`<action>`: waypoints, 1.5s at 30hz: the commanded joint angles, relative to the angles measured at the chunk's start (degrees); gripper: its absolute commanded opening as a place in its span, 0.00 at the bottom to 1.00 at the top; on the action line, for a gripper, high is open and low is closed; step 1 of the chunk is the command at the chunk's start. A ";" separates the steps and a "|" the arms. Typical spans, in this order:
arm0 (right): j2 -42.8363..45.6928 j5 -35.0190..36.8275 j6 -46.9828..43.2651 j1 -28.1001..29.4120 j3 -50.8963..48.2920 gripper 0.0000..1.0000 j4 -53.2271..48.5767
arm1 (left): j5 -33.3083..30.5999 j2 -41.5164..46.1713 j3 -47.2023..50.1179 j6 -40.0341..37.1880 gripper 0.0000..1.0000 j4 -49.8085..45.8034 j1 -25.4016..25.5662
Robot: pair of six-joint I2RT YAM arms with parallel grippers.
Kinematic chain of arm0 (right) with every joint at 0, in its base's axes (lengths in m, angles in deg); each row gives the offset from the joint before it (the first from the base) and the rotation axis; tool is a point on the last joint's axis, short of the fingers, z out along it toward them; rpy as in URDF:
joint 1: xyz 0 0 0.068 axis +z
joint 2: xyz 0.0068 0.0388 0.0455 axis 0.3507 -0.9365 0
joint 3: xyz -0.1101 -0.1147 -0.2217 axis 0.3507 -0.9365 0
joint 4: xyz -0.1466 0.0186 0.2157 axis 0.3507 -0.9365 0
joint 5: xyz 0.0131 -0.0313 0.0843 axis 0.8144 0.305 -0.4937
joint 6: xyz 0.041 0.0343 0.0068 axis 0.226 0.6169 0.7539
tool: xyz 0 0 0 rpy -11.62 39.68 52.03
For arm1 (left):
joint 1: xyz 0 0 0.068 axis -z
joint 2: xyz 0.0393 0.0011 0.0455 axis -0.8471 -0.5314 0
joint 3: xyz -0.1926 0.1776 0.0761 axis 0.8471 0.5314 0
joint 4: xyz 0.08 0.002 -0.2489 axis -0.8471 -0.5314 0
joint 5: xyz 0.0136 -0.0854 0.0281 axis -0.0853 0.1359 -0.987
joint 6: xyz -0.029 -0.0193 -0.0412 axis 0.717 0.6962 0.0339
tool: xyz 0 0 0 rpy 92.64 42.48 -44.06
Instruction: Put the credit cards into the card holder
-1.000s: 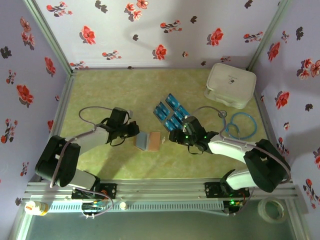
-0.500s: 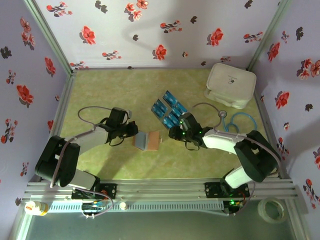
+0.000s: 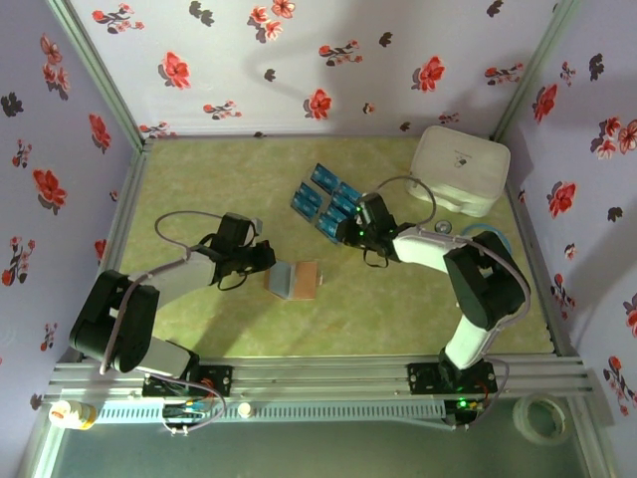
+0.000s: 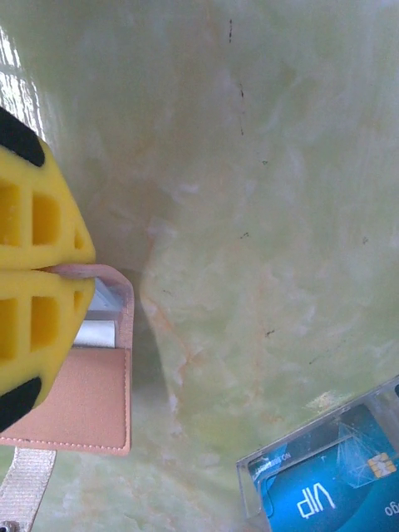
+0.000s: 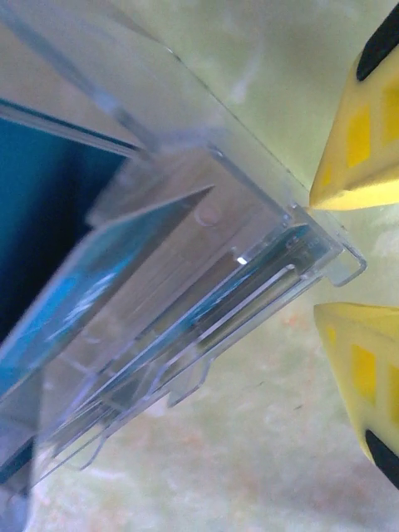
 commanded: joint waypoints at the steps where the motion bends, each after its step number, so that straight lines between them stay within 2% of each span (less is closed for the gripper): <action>1: 3.92 -2.11 -1.90 -0.18 -0.50 0.34 -2.47 | 0.03 0.65 -1.32 -0.26 0.00 1.47 -0.42; 5: 10.61 -4.18 0.08 0.75 -4.91 0.35 -2.61 | 0.89 -0.31 -0.84 2.34 0.00 4.40 -0.14; 12: 16.50 -3.86 2.02 8.78 -7.03 0.36 -3.82 | -0.14 -1.87 -0.44 7.92 0.00 9.02 1.36; 19: 10.26 -4.14 3.93 14.87 -4.85 0.35 -0.73 | -3.69 -2.40 -0.39 11.46 0.00 10.44 3.61; 31: -0.55 -2.55 5.07 15.45 -6.16 0.33 4.81 | -5.76 -3.26 -1.65 10.98 0.00 8.26 4.66; 32: -0.91 -2.35 5.12 15.43 -6.38 0.33 4.99 | -5.51 -3.19 -1.83 10.10 0.03 8.15 4.66; 36: -1.41 -1.73 5.49 15.38 -7.68 0.33 5.57 | -3.88 -2.32 -2.66 6.86 0.33 7.21 4.57; 38: -1.33 -1.62 5.61 15.33 -8.21 0.33 5.78 | -3.42 -1.64 -2.75 5.81 0.43 6.81 4.33; 41: -1.33 -1.48 5.85 15.27 -8.79 0.32 6.09 | -2.23 -0.69 -2.49 5.10 0.46 6.83 3.41; 45: -1.45 -1.39 6.05 15.14 -9.19 0.32 6.45 | -1.04 0.32 -1.88 4.58 0.43 6.74 2.23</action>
